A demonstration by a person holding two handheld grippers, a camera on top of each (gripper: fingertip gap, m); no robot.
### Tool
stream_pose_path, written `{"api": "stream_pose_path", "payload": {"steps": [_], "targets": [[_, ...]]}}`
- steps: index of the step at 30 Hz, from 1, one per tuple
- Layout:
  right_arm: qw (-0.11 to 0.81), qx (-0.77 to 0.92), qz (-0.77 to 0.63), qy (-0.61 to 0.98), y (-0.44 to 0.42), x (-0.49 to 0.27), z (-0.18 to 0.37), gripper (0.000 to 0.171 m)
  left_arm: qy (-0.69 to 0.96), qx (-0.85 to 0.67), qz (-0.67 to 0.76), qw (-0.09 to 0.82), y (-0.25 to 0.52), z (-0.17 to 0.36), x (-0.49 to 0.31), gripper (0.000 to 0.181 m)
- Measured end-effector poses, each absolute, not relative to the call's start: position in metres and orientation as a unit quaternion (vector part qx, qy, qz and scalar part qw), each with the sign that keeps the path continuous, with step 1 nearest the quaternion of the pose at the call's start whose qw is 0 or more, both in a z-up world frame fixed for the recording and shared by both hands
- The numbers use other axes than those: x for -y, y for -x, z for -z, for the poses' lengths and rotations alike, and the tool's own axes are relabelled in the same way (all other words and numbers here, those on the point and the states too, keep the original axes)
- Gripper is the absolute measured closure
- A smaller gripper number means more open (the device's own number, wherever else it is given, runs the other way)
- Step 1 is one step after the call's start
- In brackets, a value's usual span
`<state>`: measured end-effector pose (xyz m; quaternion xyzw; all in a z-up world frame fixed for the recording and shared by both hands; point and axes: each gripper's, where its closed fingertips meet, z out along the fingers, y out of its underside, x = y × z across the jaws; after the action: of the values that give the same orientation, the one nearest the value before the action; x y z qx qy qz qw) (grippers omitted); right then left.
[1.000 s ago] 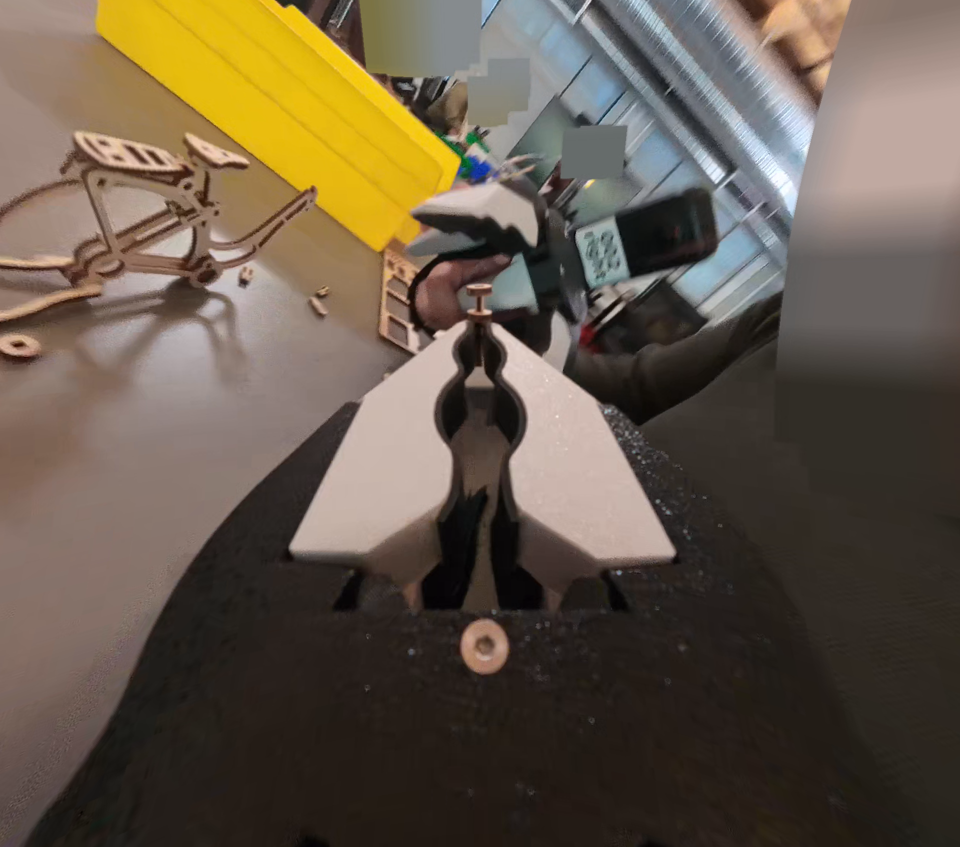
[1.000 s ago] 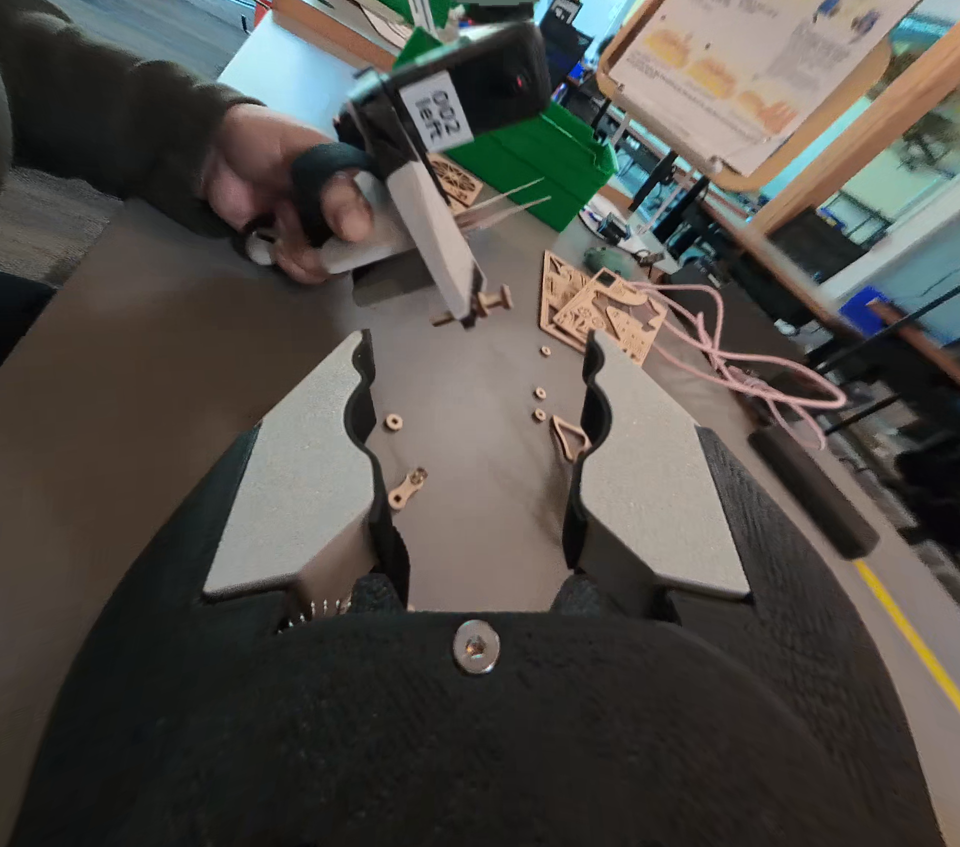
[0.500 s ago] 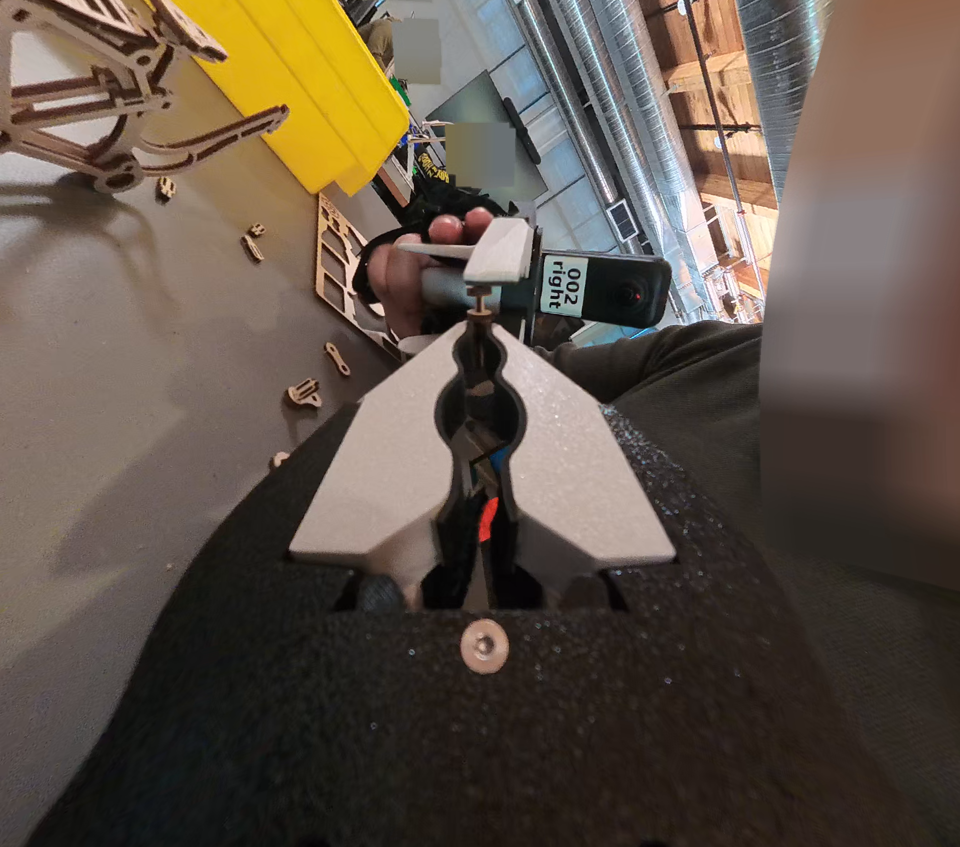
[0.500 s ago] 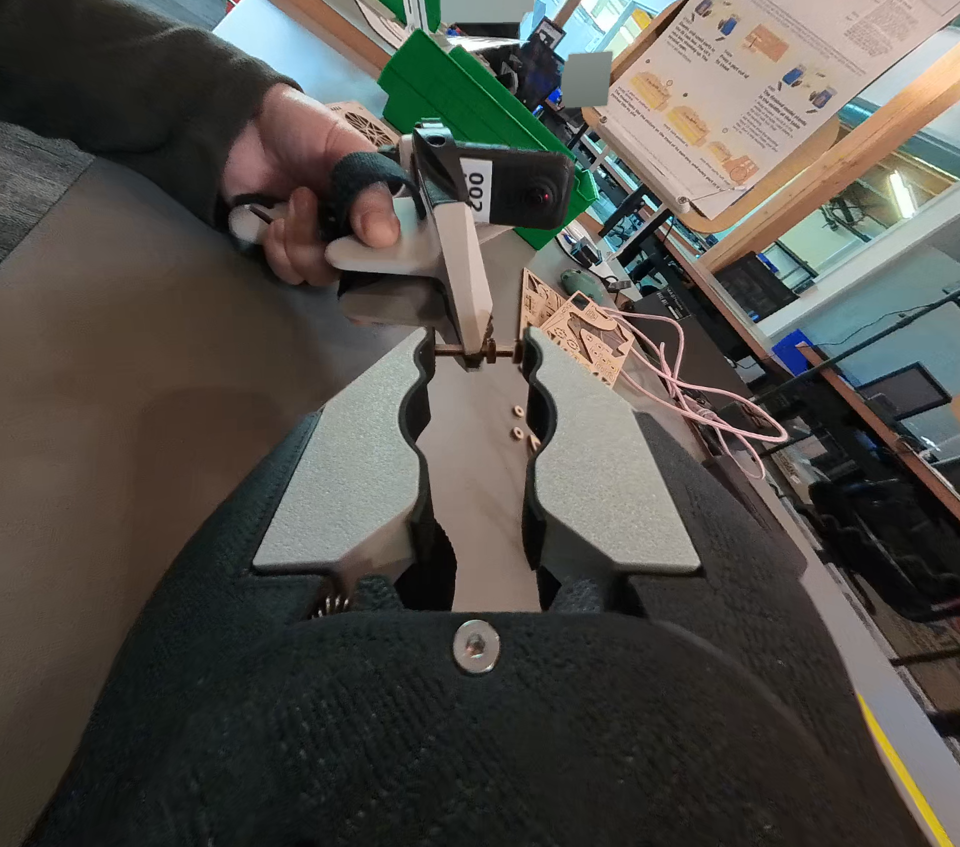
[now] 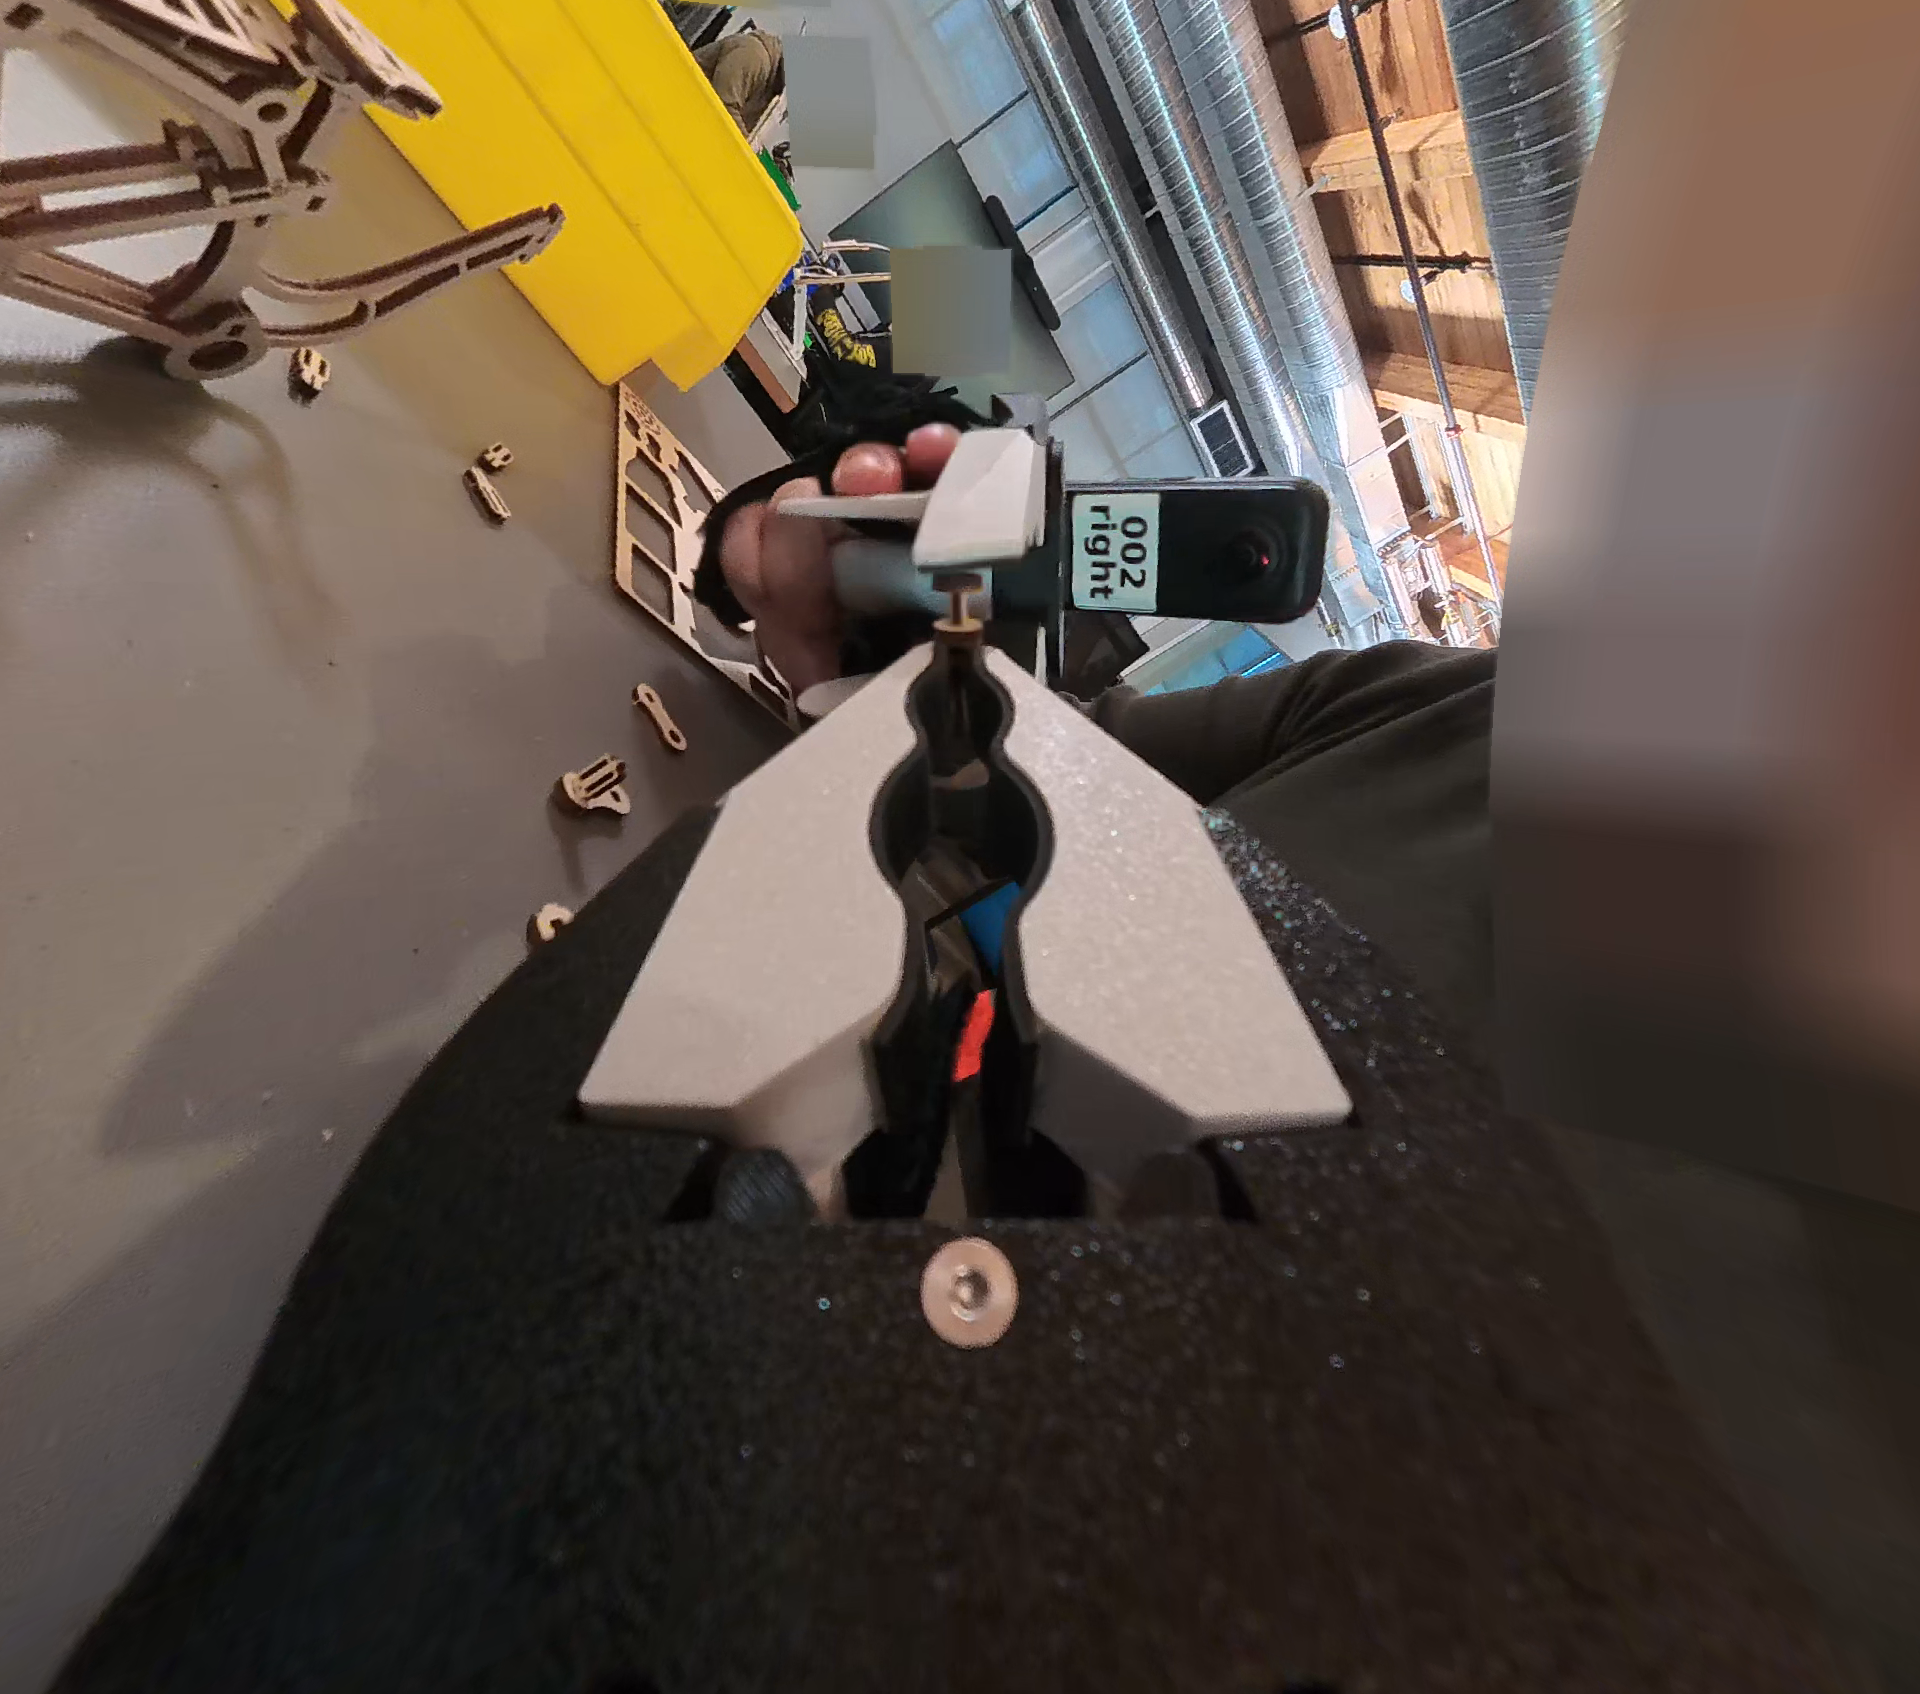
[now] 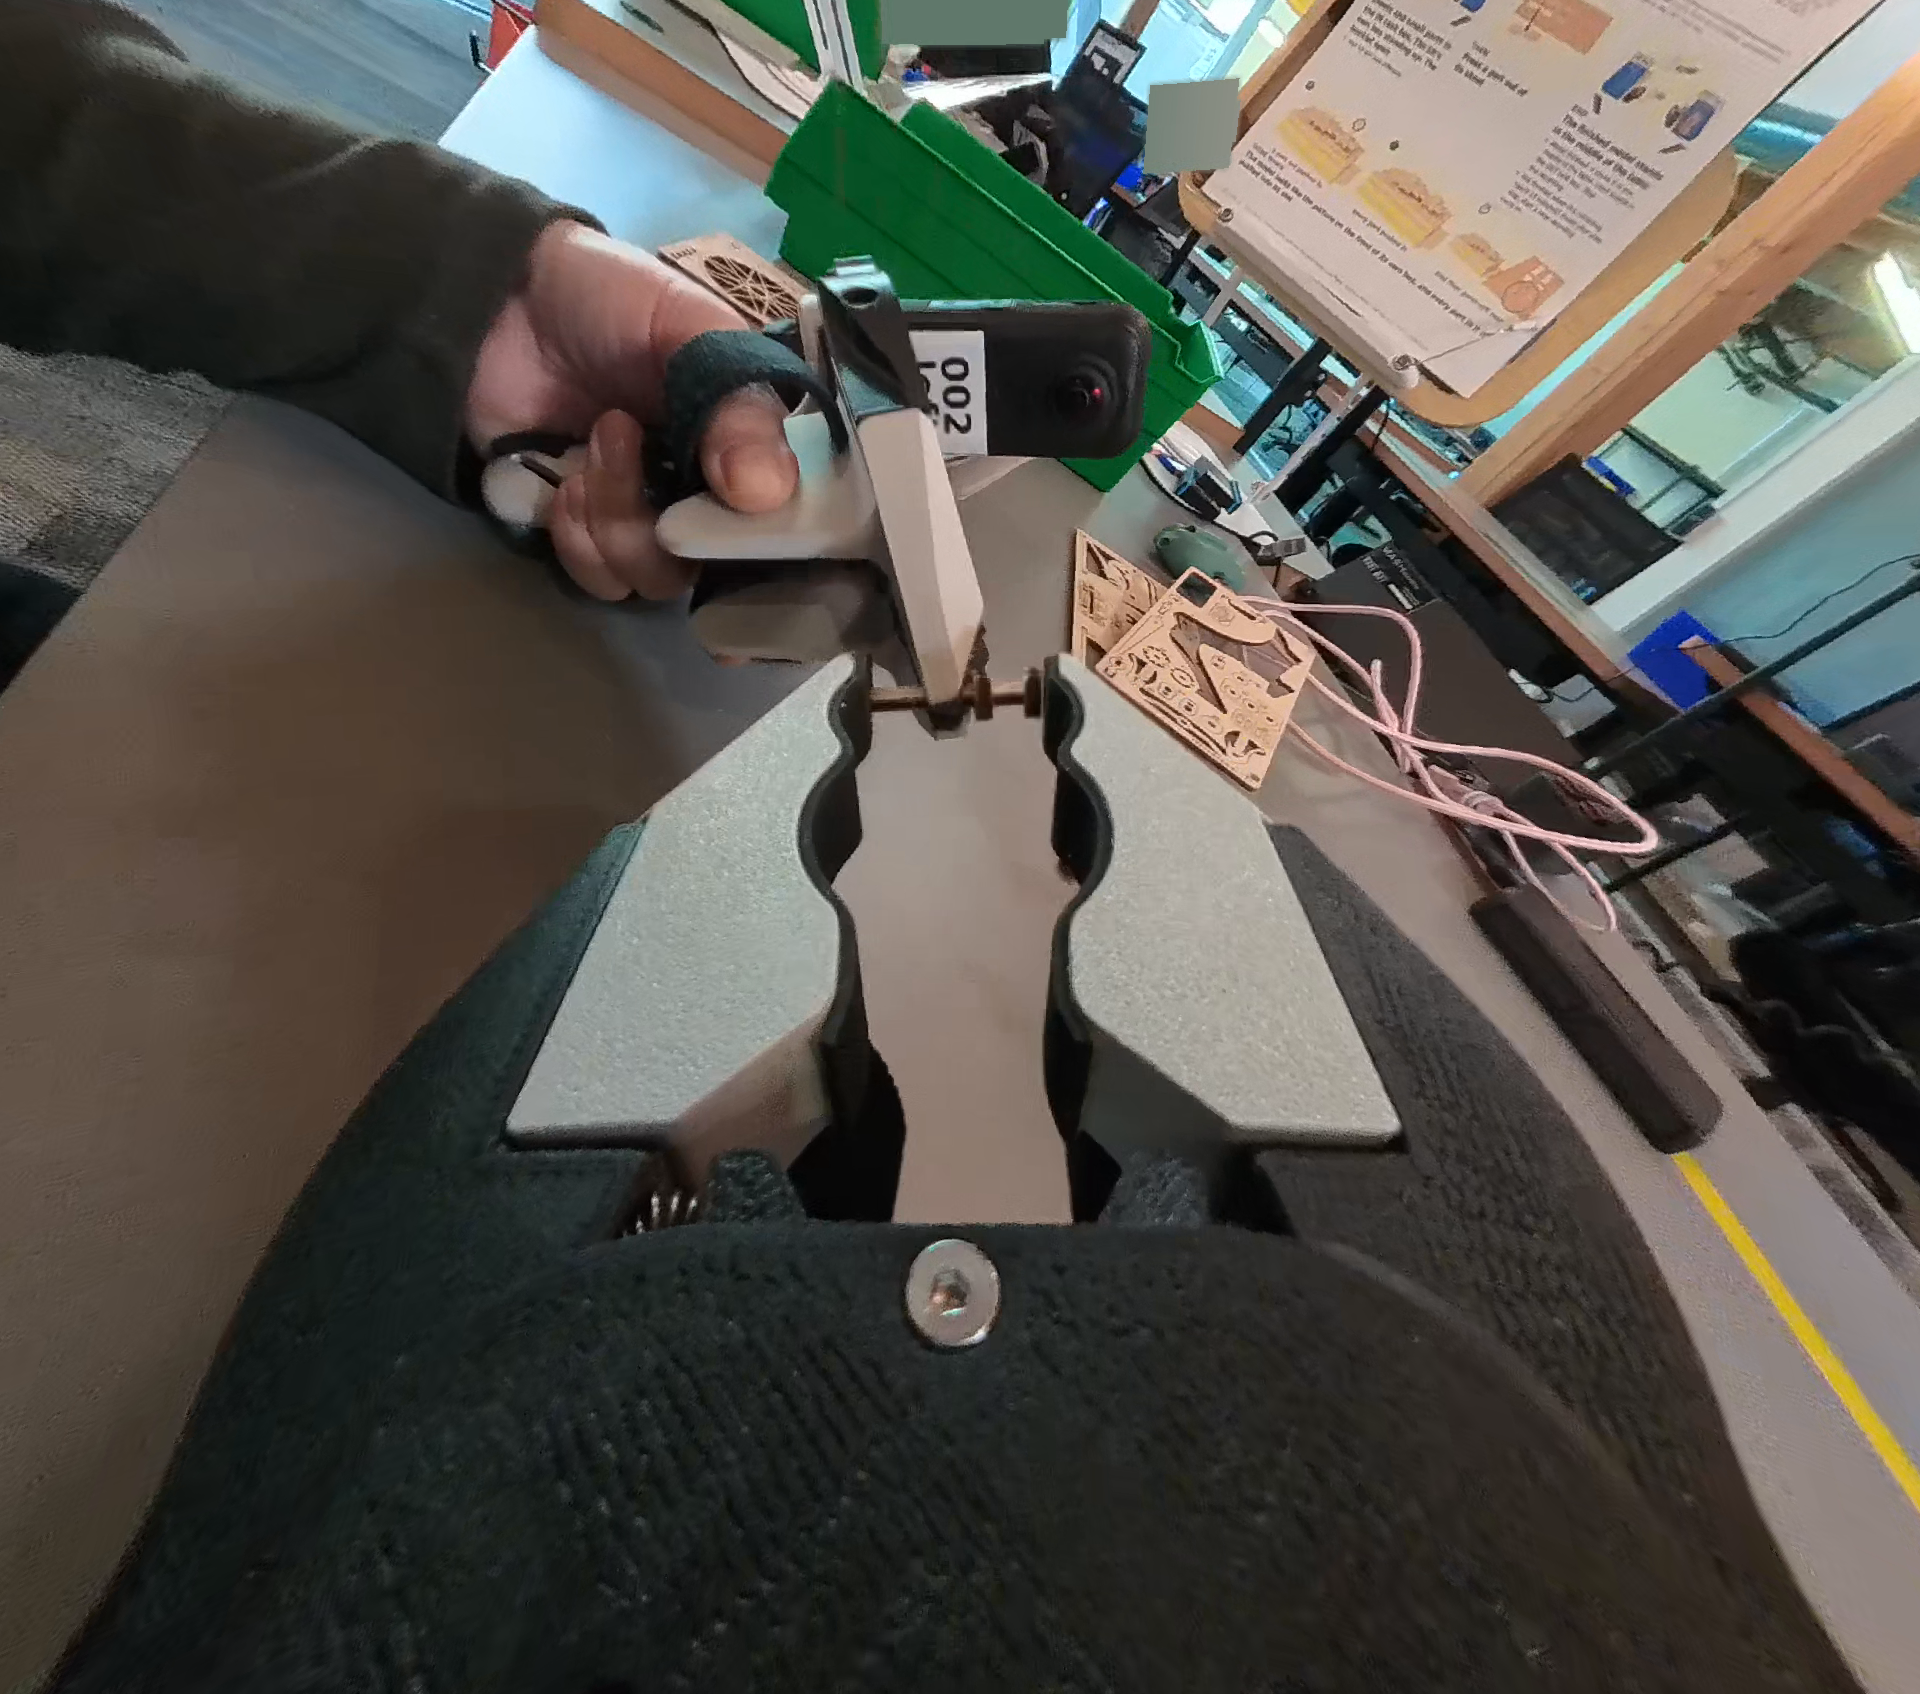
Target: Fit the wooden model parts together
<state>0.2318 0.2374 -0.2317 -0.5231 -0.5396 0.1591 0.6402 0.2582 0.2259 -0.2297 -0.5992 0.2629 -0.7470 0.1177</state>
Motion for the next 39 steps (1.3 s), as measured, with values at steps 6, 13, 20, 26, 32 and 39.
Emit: {"api": "stream_pose_path", "payload": {"steps": [6,13,20,26,32,39], "targets": [[0.654,0.537,-0.155,0.509,-0.241,-0.235,0.227,0.139,0.590,-0.250,0.759,0.117,-0.255,0.226,-0.229,0.181],[0.664,0.541,-0.125,0.500,-0.243,-0.237,0.226,0.153,0.587,-0.251,0.762,0.109,-0.255,0.226,-0.227,0.181],[0.651,0.552,-0.151,0.499,-0.240,-0.232,0.228,0.133,0.593,-0.257,0.757,0.100,-0.257,0.228,-0.225,0.181],[0.627,0.566,-0.190,0.501,-0.239,-0.225,0.233,0.133,0.597,-0.264,0.752,0.092,-0.259,0.231,-0.222,0.181],[0.605,0.578,-0.205,0.508,-0.241,-0.222,0.238,0.134,0.609,-0.276,0.739,0.087,-0.261,0.236,-0.218,0.181],[0.570,0.549,-0.321,0.520,-0.250,-0.211,0.227,0.132,0.608,-0.321,0.718,0.112,-0.263,0.238,-0.208,0.181]]}}
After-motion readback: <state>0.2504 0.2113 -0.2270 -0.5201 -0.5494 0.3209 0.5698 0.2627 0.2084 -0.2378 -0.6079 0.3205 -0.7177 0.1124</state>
